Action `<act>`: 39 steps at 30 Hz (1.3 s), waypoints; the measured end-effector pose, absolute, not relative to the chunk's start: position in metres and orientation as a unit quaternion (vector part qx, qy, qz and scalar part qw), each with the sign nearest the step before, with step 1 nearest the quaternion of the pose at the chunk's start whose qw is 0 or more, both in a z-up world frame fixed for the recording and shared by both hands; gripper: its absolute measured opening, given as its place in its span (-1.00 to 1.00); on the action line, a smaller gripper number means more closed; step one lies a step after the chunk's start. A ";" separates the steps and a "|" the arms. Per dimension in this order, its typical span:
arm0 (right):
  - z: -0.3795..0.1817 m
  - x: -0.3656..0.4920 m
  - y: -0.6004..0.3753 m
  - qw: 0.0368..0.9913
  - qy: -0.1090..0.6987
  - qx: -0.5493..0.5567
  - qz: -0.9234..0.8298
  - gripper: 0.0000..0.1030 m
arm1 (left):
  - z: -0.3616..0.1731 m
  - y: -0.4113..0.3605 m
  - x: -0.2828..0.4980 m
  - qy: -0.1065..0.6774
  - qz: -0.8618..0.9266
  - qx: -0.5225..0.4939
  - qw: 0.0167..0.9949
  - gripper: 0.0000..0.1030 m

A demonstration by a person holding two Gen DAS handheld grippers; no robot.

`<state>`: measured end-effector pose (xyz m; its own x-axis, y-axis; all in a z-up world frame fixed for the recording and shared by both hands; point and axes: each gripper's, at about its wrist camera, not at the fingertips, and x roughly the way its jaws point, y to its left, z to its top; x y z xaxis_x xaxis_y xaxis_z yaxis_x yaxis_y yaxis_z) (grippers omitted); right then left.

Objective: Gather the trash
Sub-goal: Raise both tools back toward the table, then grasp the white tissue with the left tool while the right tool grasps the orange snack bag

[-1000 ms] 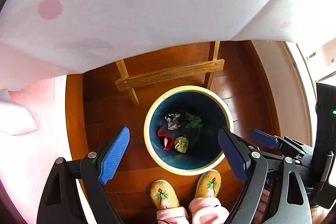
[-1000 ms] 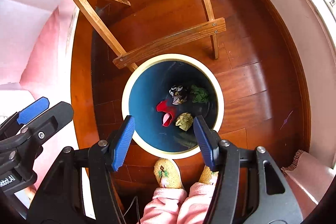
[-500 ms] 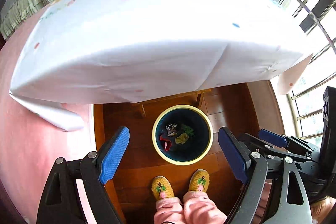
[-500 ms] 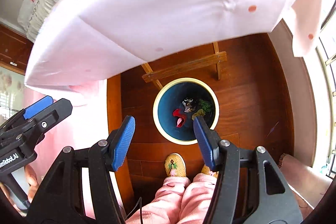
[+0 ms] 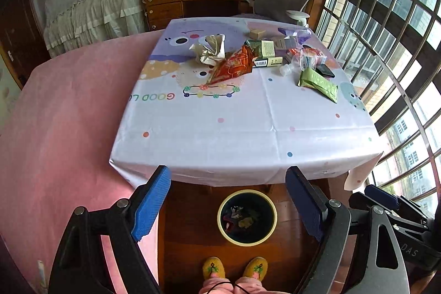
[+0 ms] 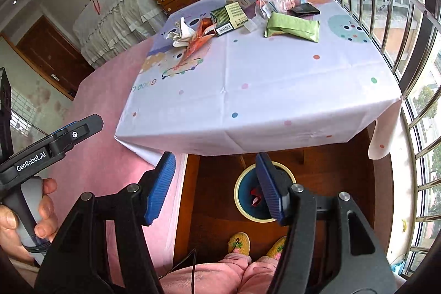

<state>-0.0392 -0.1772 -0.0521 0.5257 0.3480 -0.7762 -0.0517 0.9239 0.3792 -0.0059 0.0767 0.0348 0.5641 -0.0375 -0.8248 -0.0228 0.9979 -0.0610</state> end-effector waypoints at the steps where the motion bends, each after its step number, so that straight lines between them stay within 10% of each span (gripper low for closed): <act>1: -0.044 -0.037 -0.177 0.862 0.466 0.154 0.123 0.12 | 0.044 0.079 -0.005 0.461 0.000 -0.038 0.887 0.67; 17: 0.012 0.062 -0.138 0.878 0.430 0.118 0.176 0.13 | 0.111 0.107 0.063 0.446 0.018 -0.039 0.894 0.67; 39: -0.168 0.346 -0.084 0.807 0.533 0.252 0.026 0.13 | -0.050 0.147 0.376 0.553 -0.164 0.054 0.815 0.64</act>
<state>0.3464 -0.0839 -0.1683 0.4300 0.3113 -0.8475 0.2270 0.8713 0.4352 0.3758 0.1466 -0.0503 0.3348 -0.2083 -0.9190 0.3267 0.9404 -0.0941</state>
